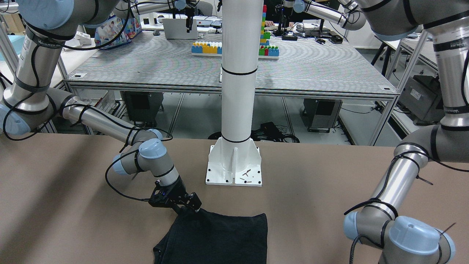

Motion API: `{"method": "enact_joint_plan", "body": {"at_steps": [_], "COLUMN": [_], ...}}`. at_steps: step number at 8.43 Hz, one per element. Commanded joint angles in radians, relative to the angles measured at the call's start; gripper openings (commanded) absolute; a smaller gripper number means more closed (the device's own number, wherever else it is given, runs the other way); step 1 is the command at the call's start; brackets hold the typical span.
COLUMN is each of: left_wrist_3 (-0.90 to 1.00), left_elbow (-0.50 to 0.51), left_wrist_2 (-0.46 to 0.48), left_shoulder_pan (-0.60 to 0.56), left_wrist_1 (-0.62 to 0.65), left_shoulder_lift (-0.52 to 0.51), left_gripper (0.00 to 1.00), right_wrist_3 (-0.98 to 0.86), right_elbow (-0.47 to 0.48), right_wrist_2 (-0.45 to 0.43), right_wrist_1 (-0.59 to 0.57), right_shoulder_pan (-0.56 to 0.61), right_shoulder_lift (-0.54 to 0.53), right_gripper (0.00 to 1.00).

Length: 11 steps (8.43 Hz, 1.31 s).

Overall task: Fold clothes
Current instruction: 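Grasp the near bottom corner with the right gripper and tug it outward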

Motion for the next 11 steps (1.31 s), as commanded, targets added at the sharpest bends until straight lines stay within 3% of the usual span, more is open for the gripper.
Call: {"method": "enact_joint_plan", "body": {"at_steps": [1, 2, 3, 4, 11], "left_wrist_3": [0.006, 0.008, 0.009, 0.009, -0.005], "left_elbow": [0.004, 0.005, 0.007, 0.007, 0.001], "left_wrist_2": [0.001, 0.001, 0.0, 0.0, -0.017], "left_shoulder_pan": [0.0, -0.001, 0.0, 0.0, 0.002], "left_wrist_1": [0.0, 0.0, 0.0, 0.0, -0.003], "left_shoulder_lift": [0.0, -0.001, -0.001, -0.003, -0.002], "left_gripper": [1.0, 1.0, 1.0, 1.0, 1.0], "right_wrist_3": [0.003, 0.017, 0.041, 0.052, 0.038], "right_elbow": [-0.058, -0.058, -0.061, -0.06, -0.04], "right_wrist_2": [-0.007, -0.02, -0.031, -0.033, -0.024], "right_wrist_1": [-0.041, -0.1, -0.136, -0.138, -0.135], "right_shoulder_pan": [-0.001, 0.003, 0.008, 0.012, 0.026], "right_shoulder_lift": [0.119, 0.167, 0.196, 0.195, 0.189], "right_gripper": [0.82, 0.59, 0.22, 0.0, 0.0]}}
